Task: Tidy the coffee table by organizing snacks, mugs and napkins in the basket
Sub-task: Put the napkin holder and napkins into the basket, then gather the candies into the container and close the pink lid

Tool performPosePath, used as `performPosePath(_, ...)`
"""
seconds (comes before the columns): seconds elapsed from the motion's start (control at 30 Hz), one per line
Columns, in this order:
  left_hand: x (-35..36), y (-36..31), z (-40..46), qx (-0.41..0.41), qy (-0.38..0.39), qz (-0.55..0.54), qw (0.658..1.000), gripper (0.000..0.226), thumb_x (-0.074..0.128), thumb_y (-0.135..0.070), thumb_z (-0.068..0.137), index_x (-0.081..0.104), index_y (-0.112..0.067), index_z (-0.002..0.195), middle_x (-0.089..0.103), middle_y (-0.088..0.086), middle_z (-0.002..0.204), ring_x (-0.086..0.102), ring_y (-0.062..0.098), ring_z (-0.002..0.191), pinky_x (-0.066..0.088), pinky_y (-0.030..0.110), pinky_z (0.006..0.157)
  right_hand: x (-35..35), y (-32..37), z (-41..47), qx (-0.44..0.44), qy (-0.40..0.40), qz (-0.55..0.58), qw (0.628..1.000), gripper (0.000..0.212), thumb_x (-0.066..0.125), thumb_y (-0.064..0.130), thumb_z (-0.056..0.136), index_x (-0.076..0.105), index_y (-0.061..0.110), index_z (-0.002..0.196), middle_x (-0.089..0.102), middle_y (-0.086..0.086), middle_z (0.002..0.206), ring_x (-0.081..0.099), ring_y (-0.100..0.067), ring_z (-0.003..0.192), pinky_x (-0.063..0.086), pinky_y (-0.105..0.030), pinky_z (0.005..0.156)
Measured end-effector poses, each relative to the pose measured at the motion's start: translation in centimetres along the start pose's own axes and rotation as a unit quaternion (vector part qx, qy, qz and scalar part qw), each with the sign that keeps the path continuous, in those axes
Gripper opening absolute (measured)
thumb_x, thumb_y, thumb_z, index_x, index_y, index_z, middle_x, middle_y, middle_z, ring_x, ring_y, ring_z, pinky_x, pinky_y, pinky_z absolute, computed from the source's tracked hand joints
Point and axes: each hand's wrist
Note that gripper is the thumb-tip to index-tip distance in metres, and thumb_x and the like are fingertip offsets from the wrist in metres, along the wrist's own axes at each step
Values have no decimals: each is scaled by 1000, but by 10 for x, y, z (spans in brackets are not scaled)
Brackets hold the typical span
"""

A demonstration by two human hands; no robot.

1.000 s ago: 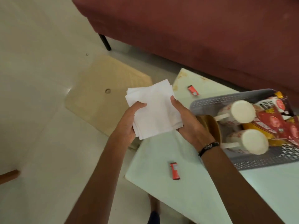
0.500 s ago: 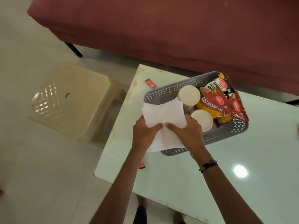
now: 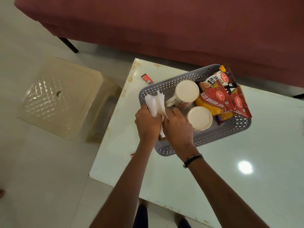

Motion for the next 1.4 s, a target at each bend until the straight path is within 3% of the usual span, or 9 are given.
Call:
performPosePath(0.1,3,5,2,8,12,9,1000,30,71,-21,76,58,-8,101,69,10,99,66,27,89,45,27,68,7,-1,3,12,1,-11,1000,11,71,9,78,63,8,86,69,-9,75,66,-28,55,50,-31,43)
performPosePath(0.2,6,14,-2,25,3,12,1000,30,72,-21,74,58,-11,99,67,6,97,64,21,86,48,28,69,8,1,7,2,19,-34,999,16,77,7,70,61,9,71,65,-8,65,60,-24,43,44,-26,37)
performPosePath(0.53,1,9,1,39,3,1,999,22,71,-16,78,60,-9,96,65,-1,85,57,11,71,48,25,72,12,-1,2,-11,-14,-46,999,11,60,21,90,63,11,87,67,-6,84,67,-20,65,56,-32,48)
performPosePath(0.67,0,9,2,29,19,-4,999,19,70,-8,76,61,-10,93,59,-5,79,57,11,70,48,20,66,15,0,2,0,0,-36,999,13,69,20,82,64,9,87,67,-8,88,68,-24,63,57,-34,47)
performPosePath(0.97,-8,11,-3,38,-4,-62,997,6,60,-9,84,62,-12,89,63,-3,83,60,13,74,50,21,65,-17,-20,4,18,-57,20,998,21,52,27,93,65,13,85,70,-4,87,66,-22,63,50,-29,47)
performPosePath(1.07,-12,11,-2,-7,-8,-128,992,8,59,-9,85,60,-13,93,64,-1,91,61,15,84,51,21,70,-45,-47,18,37,-82,39,995,19,49,25,94,64,14,94,69,-6,93,65,-22,72,52,-30,53)
performPosePath(1.23,-21,10,3,-154,4,-183,971,36,58,-21,89,50,-13,122,55,5,127,53,25,117,43,33,95,-85,-120,47,172,-129,51,975,27,46,20,93,62,11,112,65,-12,117,56,-30,108,47,-39,85)
performPosePath(1.33,-17,12,9,-231,65,-158,958,43,52,-24,91,45,-5,130,49,10,136,48,30,122,39,34,96,-99,-154,61,278,-60,95,954,38,44,20,90,58,1,119,59,-20,127,51,-36,118,41,-40,94)
performPosePath(1.4,-12,13,9,-262,92,-171,945,34,52,-23,90,52,-1,116,55,13,123,52,31,112,42,41,99,-101,-162,66,309,25,108,944,39,42,21,91,58,-5,115,59,-26,124,52,-40,115,41,-40,93)
Point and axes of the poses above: each hand's wrist, its own z-axis towards the middle knuckle, its own x-axis out of the palm, y = z × x
